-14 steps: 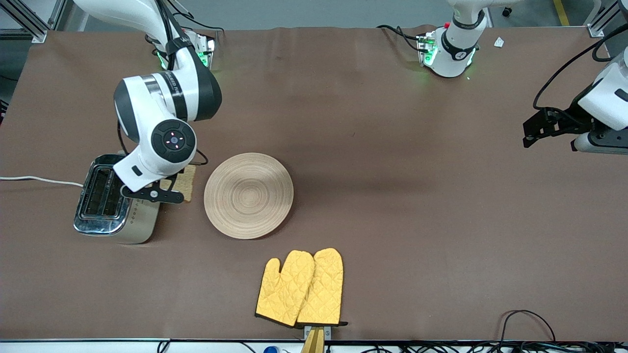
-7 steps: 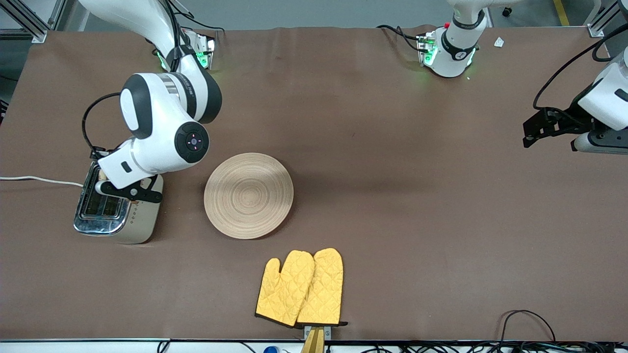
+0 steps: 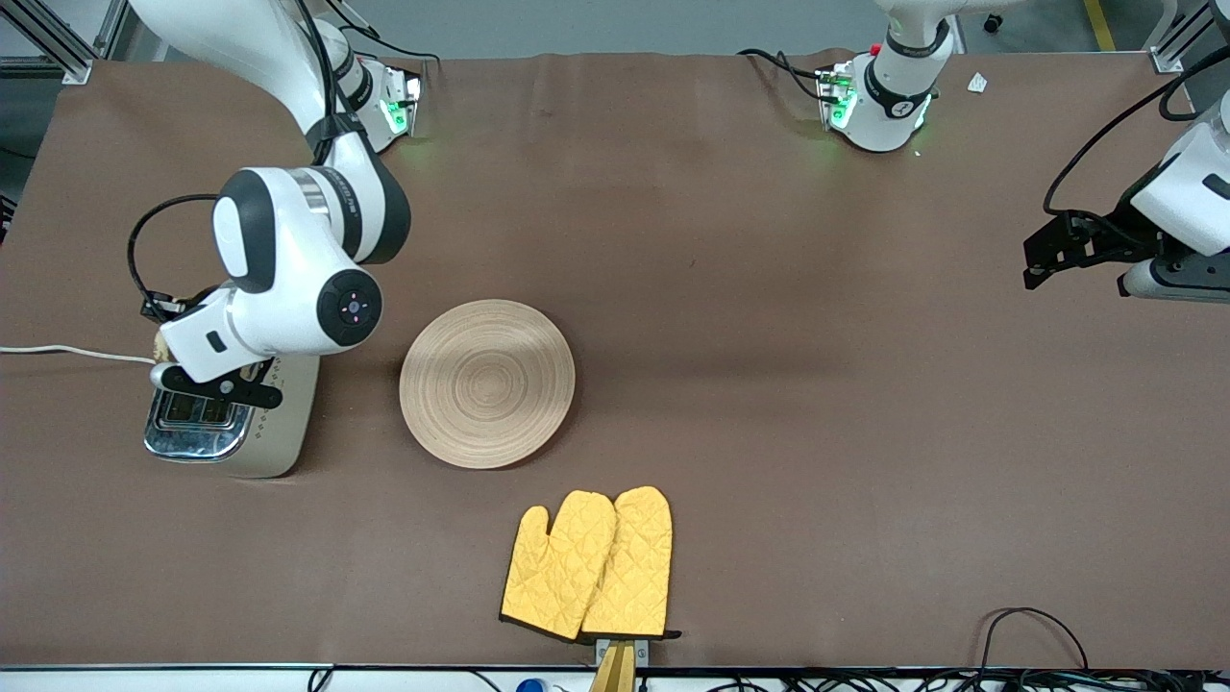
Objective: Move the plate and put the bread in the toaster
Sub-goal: 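Move the bread over the toaster and lower it into a slot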
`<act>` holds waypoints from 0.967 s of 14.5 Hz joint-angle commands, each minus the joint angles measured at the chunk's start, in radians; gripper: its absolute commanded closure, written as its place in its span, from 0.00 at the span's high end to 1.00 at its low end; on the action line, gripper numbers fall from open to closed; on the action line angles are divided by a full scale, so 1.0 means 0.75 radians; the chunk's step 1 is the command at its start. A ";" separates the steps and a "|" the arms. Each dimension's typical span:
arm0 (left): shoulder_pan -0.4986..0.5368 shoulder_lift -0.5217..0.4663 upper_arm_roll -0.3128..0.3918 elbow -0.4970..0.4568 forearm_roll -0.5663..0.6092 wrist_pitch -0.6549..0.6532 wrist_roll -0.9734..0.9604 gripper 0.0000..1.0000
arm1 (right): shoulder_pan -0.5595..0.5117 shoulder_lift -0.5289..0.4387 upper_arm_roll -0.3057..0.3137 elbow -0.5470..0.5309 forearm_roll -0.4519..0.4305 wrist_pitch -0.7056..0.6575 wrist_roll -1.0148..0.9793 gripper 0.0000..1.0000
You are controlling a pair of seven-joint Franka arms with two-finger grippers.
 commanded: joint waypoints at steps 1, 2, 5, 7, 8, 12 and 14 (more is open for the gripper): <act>0.003 -0.037 -0.016 -0.034 0.024 0.010 -0.021 1.00 | -0.043 0.004 0.012 -0.025 -0.046 0.014 0.002 0.00; 0.003 -0.037 -0.018 -0.034 0.024 0.010 -0.021 1.00 | -0.049 0.012 0.012 -0.025 -0.048 0.018 0.004 0.00; 0.005 -0.037 -0.018 -0.034 0.022 0.008 -0.019 1.00 | -0.053 0.035 0.012 -0.025 -0.048 0.028 0.017 0.00; 0.005 -0.037 -0.018 -0.034 0.024 0.008 -0.019 1.00 | -0.063 0.047 0.012 -0.027 -0.048 0.050 0.021 0.00; 0.005 -0.037 -0.018 -0.034 0.024 0.008 -0.019 1.00 | -0.068 0.057 0.012 -0.027 -0.048 0.059 0.023 0.00; 0.005 -0.035 -0.018 -0.034 0.024 0.008 -0.017 1.00 | -0.084 0.074 0.012 -0.033 -0.050 0.075 0.023 0.01; 0.005 -0.037 -0.018 -0.034 0.024 0.008 -0.017 1.00 | -0.088 0.074 0.012 -0.043 -0.054 0.095 0.023 0.01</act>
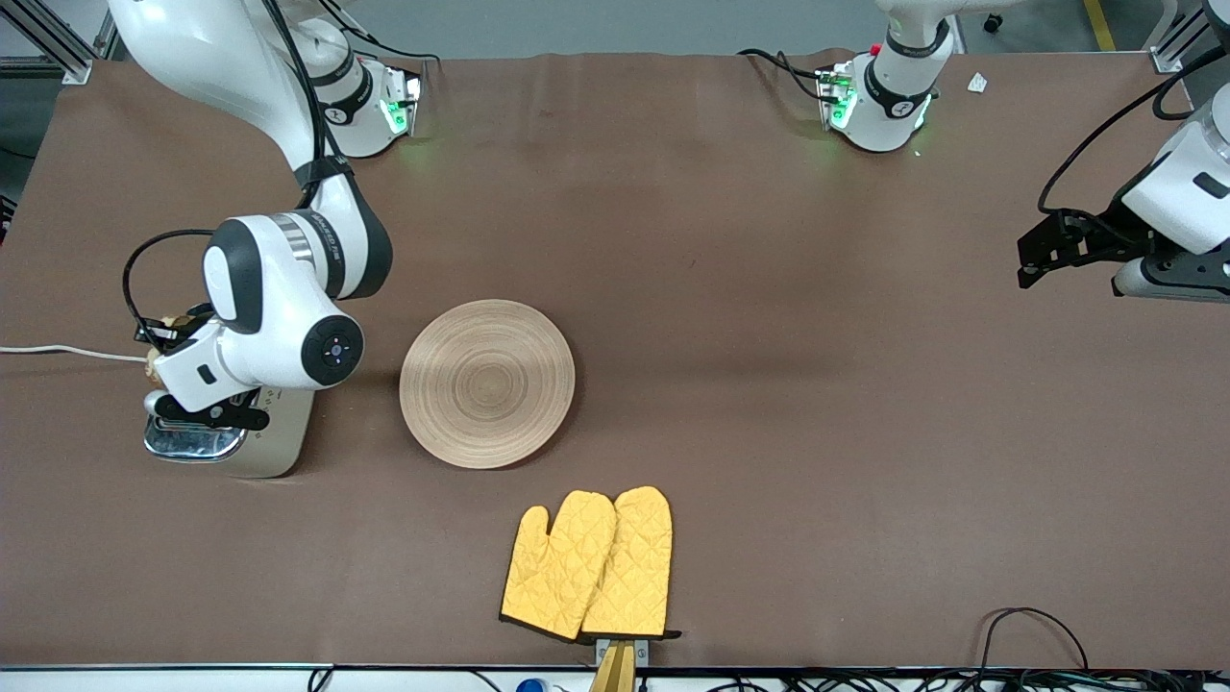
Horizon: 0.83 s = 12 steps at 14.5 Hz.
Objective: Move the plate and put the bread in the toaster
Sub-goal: 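Move the bread over the toaster and lower it into a slot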
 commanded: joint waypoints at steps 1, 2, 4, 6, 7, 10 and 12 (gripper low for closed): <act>0.005 -0.035 -0.007 -0.031 0.024 0.008 -0.019 1.00 | -0.020 -0.007 0.013 -0.035 -0.039 0.034 0.019 0.01; 0.007 -0.035 -0.007 -0.031 0.024 0.010 -0.017 1.00 | -0.026 -0.007 0.013 -0.037 -0.039 0.045 0.019 0.01; 0.007 -0.035 -0.007 -0.033 0.024 0.010 -0.019 1.00 | -0.030 -0.005 0.013 -0.039 -0.039 0.053 0.027 0.01; 0.005 -0.035 -0.007 -0.034 0.024 0.010 -0.019 1.00 | -0.030 -0.003 0.013 -0.051 -0.041 0.055 0.045 0.01; 0.005 -0.035 -0.007 -0.034 0.024 0.010 -0.019 1.00 | -0.032 -0.003 0.013 -0.053 -0.039 0.061 0.050 0.01; 0.007 -0.033 -0.007 -0.031 0.024 0.010 -0.017 1.00 | -0.043 -0.003 0.013 -0.055 -0.041 0.061 0.050 0.01; 0.005 -0.033 -0.007 -0.031 0.024 0.012 -0.019 1.00 | -0.049 -0.003 0.013 -0.055 -0.041 0.059 0.050 0.01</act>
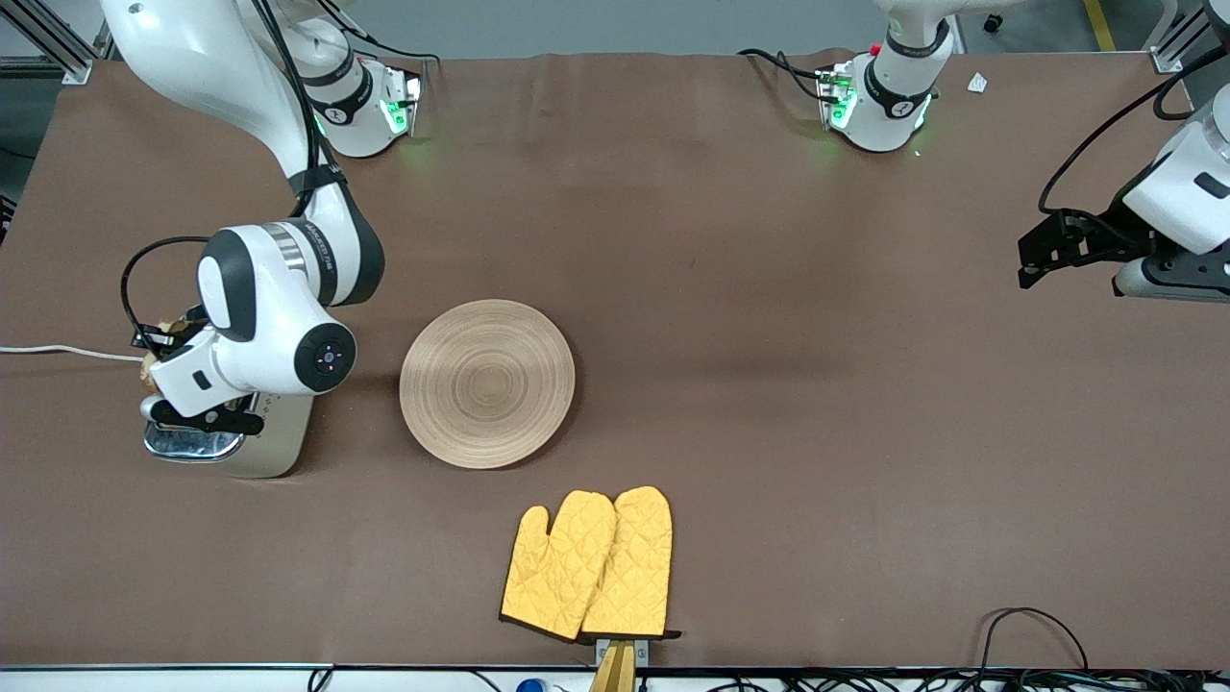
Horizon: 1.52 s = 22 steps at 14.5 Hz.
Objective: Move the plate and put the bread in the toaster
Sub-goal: 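Move the bread over the toaster and lower it into a slot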
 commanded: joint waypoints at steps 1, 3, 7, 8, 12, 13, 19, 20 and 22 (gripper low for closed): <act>0.004 -0.033 -0.007 -0.031 0.024 0.010 -0.017 1.00 | -0.034 -0.009 0.013 -0.026 -0.032 0.023 0.028 0.02; 0.004 -0.033 -0.007 -0.034 0.024 0.010 -0.019 1.00 | -0.049 -0.011 0.013 -0.026 -0.032 0.025 0.028 0.02; 0.004 -0.033 -0.007 -0.033 0.024 0.010 -0.019 1.00 | -0.061 0.008 0.013 -0.034 -0.034 0.064 0.030 0.02; 0.004 -0.033 -0.007 -0.031 0.024 0.010 -0.019 1.00 | -0.051 0.026 0.013 -0.034 -0.034 0.066 0.042 0.02; 0.004 -0.035 -0.007 -0.031 0.024 0.010 -0.019 1.00 | -0.045 0.075 0.019 -0.030 -0.014 0.113 0.136 0.03; 0.004 -0.035 -0.007 -0.031 0.024 0.010 -0.019 1.00 | -0.047 0.087 0.021 -0.022 -0.006 0.115 0.136 0.09; 0.002 -0.033 -0.007 -0.031 0.024 0.010 -0.019 1.00 | -0.035 0.112 0.025 0.090 0.082 0.097 0.104 0.91; 0.002 -0.033 -0.007 -0.031 0.024 0.010 -0.019 1.00 | -0.012 0.106 0.025 0.137 0.139 0.064 0.083 0.93; 0.000 -0.031 -0.009 -0.029 0.028 0.012 -0.019 1.00 | 0.022 0.096 0.025 0.254 0.231 -0.066 0.024 1.00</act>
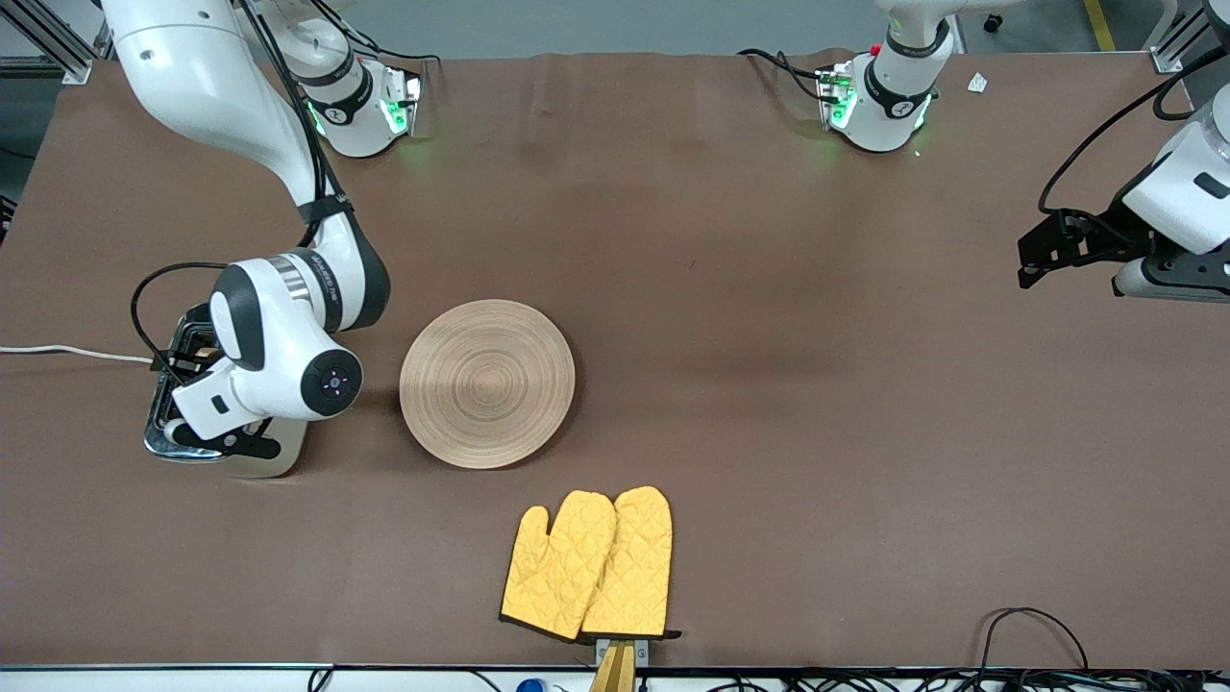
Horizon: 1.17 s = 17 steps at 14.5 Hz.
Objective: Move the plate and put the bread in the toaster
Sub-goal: 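Move the bread over the toaster and lower it into a slot, then open the right gripper and raise it off the bread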
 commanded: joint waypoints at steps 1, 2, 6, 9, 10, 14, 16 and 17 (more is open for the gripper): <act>0.000 -0.031 -0.009 -0.029 0.028 0.012 -0.019 1.00 | 0.046 -0.028 0.006 0.154 0.124 -0.153 -0.072 1.00; 0.000 -0.031 -0.009 -0.029 0.028 0.010 -0.019 1.00 | 0.061 -0.049 0.008 0.176 0.143 -0.161 -0.076 1.00; 0.004 -0.035 -0.009 -0.029 0.026 0.008 -0.017 1.00 | 0.075 -0.128 0.010 0.305 0.278 -0.155 -0.080 1.00; 0.009 -0.033 -0.007 -0.029 0.026 0.008 -0.015 1.00 | 0.002 -0.214 0.008 0.326 0.446 -0.078 -0.186 1.00; 0.009 -0.033 -0.007 -0.029 0.026 0.010 -0.012 1.00 | -0.047 -0.255 0.006 0.326 0.535 -0.039 -0.243 1.00; 0.009 -0.033 -0.007 -0.029 0.026 0.010 -0.017 1.00 | -0.201 -0.400 0.004 0.263 0.751 -0.008 -0.436 1.00; 0.013 -0.033 -0.007 -0.029 0.026 0.010 -0.008 1.00 | -0.272 -0.470 0.002 0.214 0.917 0.002 -0.479 1.00; 0.011 -0.029 -0.005 -0.029 0.028 0.014 -0.008 1.00 | -0.283 -0.499 0.000 0.181 0.947 0.016 -0.503 1.00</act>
